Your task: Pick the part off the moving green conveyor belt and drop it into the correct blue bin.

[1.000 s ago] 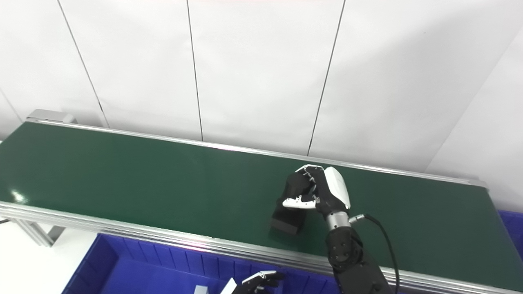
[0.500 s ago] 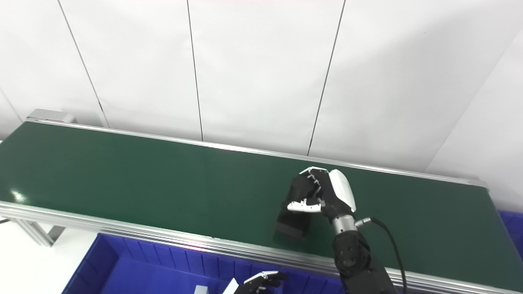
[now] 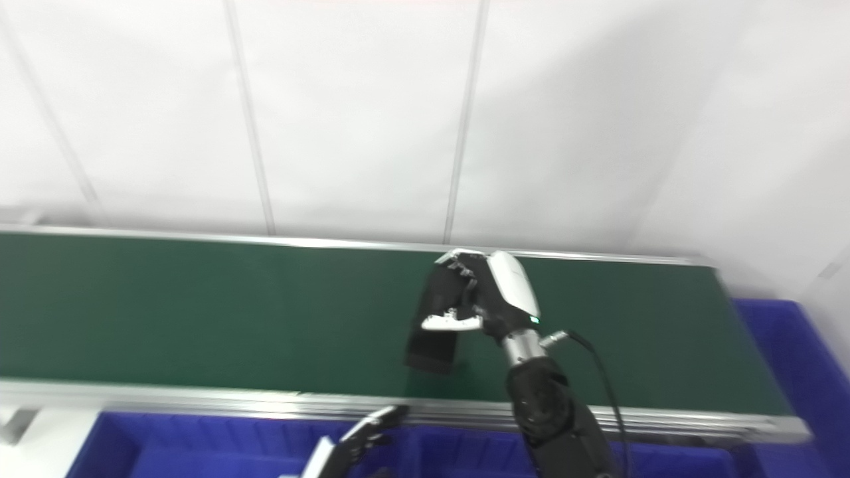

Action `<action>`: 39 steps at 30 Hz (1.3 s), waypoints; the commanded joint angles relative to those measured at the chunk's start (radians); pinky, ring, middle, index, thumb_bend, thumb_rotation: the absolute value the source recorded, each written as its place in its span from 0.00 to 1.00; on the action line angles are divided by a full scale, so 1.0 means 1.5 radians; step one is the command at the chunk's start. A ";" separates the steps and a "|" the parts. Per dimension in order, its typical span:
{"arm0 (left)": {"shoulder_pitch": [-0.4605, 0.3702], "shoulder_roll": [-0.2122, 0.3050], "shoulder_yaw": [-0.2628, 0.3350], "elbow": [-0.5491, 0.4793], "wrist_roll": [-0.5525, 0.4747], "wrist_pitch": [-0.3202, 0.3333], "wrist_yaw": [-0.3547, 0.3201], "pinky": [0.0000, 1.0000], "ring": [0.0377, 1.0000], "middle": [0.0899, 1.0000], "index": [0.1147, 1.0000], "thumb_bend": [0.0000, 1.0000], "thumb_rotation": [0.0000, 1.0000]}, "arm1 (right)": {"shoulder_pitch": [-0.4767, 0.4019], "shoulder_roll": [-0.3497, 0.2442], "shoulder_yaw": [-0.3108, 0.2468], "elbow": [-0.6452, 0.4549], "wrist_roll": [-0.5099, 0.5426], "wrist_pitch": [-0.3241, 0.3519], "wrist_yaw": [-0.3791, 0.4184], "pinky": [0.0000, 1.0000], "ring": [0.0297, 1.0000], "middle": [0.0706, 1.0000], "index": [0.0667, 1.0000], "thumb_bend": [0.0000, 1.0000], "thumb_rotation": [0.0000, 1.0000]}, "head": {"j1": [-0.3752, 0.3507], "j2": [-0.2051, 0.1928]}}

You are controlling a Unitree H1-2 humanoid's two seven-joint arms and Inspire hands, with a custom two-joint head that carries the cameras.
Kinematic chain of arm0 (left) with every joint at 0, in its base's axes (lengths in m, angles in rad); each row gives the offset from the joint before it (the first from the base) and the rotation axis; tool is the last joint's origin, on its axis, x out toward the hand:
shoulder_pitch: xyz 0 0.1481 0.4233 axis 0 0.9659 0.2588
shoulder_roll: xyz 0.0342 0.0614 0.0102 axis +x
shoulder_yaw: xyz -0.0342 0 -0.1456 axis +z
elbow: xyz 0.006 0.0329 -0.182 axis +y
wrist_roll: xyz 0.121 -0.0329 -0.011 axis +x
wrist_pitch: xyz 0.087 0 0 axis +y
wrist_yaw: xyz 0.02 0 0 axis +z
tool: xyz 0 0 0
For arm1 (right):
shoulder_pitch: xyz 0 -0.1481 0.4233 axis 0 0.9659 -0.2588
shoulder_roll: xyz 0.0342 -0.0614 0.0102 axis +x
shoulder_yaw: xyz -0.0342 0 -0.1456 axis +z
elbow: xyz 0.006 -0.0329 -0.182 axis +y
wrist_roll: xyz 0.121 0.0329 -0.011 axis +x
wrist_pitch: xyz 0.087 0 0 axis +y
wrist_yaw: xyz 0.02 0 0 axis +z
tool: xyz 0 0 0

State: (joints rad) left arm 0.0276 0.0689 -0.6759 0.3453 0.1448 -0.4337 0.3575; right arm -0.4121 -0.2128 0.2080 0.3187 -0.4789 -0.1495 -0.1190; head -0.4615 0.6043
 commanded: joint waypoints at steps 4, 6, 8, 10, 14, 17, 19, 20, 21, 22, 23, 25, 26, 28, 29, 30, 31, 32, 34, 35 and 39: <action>0.020 0.015 0.047 -0.048 -0.045 -0.024 -0.067 0.86 0.88 0.89 0.83 0.71 0.94 | 0.019 -0.012 -0.020 -0.073 -0.013 0.011 -0.005 0.20 0.24 0.36 0.48 0.52 0.00 | -0.063 0.007; 0.025 0.020 0.066 -0.056 -0.056 -0.024 -0.092 0.86 0.88 0.89 0.83 0.70 0.93 | 0.029 -0.012 -0.025 -0.087 -0.017 0.016 -0.003 0.20 0.25 0.36 0.48 0.52 0.00 | -0.094 0.011; 0.026 0.023 0.087 -0.058 -0.062 -0.024 -0.112 0.86 0.87 0.88 0.83 0.70 0.92 | 0.040 -0.014 -0.030 -0.103 -0.025 0.027 -0.001 0.21 0.26 0.36 0.49 0.52 0.00 | -0.116 0.017; 0.028 0.025 0.108 -0.064 -0.070 -0.024 -0.133 0.84 0.86 0.88 0.82 0.70 0.91 | 0.048 -0.014 -0.032 -0.119 -0.031 0.040 0.003 0.21 0.25 0.36 0.48 0.52 0.00 | -0.140 0.029; 0.032 0.029 0.150 -0.082 -0.086 -0.024 -0.172 0.83 0.87 0.88 0.82 0.71 0.90 | 0.057 -0.016 -0.036 -0.145 -0.045 0.060 0.008 0.19 0.23 0.35 0.48 0.52 0.00 | -0.189 0.062; 0.035 0.029 0.186 -0.092 -0.112 -0.024 -0.216 0.83 0.86 0.87 0.82 0.71 0.88 | 0.068 -0.019 -0.040 -0.172 -0.061 0.084 0.012 0.19 0.22 0.35 0.48 0.52 0.00 | -0.219 0.085; 0.039 0.029 0.209 -0.099 -0.124 -0.024 -0.242 0.84 0.86 0.87 0.83 0.72 0.86 | 0.079 -0.024 -0.045 -0.196 -0.068 0.102 0.020 0.20 0.23 0.35 0.48 0.52 0.00 | -0.229 0.095; 0.040 0.028 0.218 -0.101 -0.127 -0.024 -0.253 0.84 0.86 0.87 0.83 0.71 0.86 | 0.084 -0.025 -0.048 -0.206 -0.071 0.107 0.023 0.20 0.23 0.35 0.48 0.52 0.00 | -0.230 0.096; 0.042 0.026 0.229 -0.105 -0.135 -0.024 -0.265 0.84 0.86 0.87 0.83 0.70 0.86 | 0.097 -0.030 -0.054 -0.224 -0.069 0.112 0.028 0.20 0.24 0.35 0.48 0.52 0.00 | -0.241 0.106; 0.044 0.024 0.238 -0.108 -0.141 -0.024 -0.275 0.84 0.86 0.88 0.83 0.70 0.85 | 0.107 -0.034 -0.059 -0.238 -0.068 0.115 0.032 0.21 0.25 0.35 0.49 0.52 0.00 | -0.241 0.106; 0.044 0.022 0.246 -0.109 -0.148 -0.024 -0.286 0.84 0.86 0.88 0.83 0.69 0.84 | 0.125 -0.040 -0.067 -0.258 -0.067 0.120 0.036 0.21 0.25 0.36 0.49 0.52 0.00 | -0.250 0.110; 0.043 0.019 0.261 -0.109 -0.159 -0.023 -0.305 0.84 0.86 0.88 0.82 0.69 0.83 | 0.155 -0.050 -0.081 -0.290 -0.066 0.130 0.046 0.23 0.28 0.36 0.49 0.52 0.00 | -0.262 0.115; 0.043 0.017 0.267 -0.109 -0.163 -0.023 -0.313 0.84 0.85 0.87 0.82 0.69 0.82 | 0.166 -0.053 -0.086 -0.302 -0.066 0.135 0.051 0.22 0.27 0.36 0.48 0.52 0.00 | -0.264 0.115; 0.041 0.015 0.280 -0.109 -0.167 -0.023 -0.327 0.83 0.85 0.87 0.81 0.69 0.81 | 0.192 -0.065 -0.096 -0.331 -0.074 0.149 0.064 0.21 0.25 0.35 0.48 0.52 0.00 | -0.278 0.118; 0.040 0.014 0.287 -0.109 -0.168 -0.023 -0.331 0.82 0.84 0.86 0.81 0.68 0.81 | 0.206 -0.071 -0.102 -0.344 -0.078 0.156 0.070 0.22 0.25 0.35 0.48 0.52 0.00 | -0.288 0.121; 0.039 0.013 0.293 -0.107 -0.166 -0.023 -0.335 0.82 0.84 0.86 0.81 0.68 0.81 | 0.222 -0.078 -0.109 -0.356 -0.076 0.160 0.075 0.22 0.26 0.36 0.48 0.52 0.00 | -0.288 0.121; 0.037 0.014 0.301 -0.106 -0.167 -0.023 -0.343 0.81 0.84 0.85 0.81 0.67 0.81 | 0.240 -0.085 -0.119 -0.370 -0.077 0.167 0.079 0.23 0.27 0.36 0.48 0.52 0.00 | -0.306 0.127; 0.034 0.014 0.307 -0.105 -0.171 -0.023 -0.351 0.81 0.84 0.86 0.81 0.66 0.81 | 0.254 -0.091 -0.126 -0.380 -0.079 0.172 0.082 0.23 0.27 0.36 0.48 0.52 0.00 | -0.313 0.130; 0.032 0.014 0.318 -0.105 -0.176 -0.023 -0.366 0.82 0.84 0.86 0.82 0.65 0.81 | 0.264 -0.094 -0.132 -0.391 -0.084 0.178 0.089 0.23 0.28 0.37 0.49 0.52 0.00 | -0.318 0.132; 0.029 0.014 0.323 -0.106 -0.175 -0.023 -0.369 0.82 0.84 0.86 0.82 0.65 0.81 | 0.274 -0.100 -0.138 -0.398 -0.084 0.182 0.095 0.23 0.28 0.37 0.49 0.52 0.00 | -0.335 0.143; 0.014 0.010 0.352 -0.099 -0.196 -0.024 -0.403 0.81 0.84 0.85 0.82 0.63 0.81 | 0.306 -0.116 -0.156 -0.409 -0.091 0.187 0.101 0.24 0.29 0.36 0.49 0.52 0.00 | -0.358 0.152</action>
State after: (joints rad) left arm 0.0785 0.0890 -0.1633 0.2112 -0.1282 -0.4356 -0.2055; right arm 0.0507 -0.3654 -0.0097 -0.2529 -0.6060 0.1226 0.0356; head -0.9923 0.8298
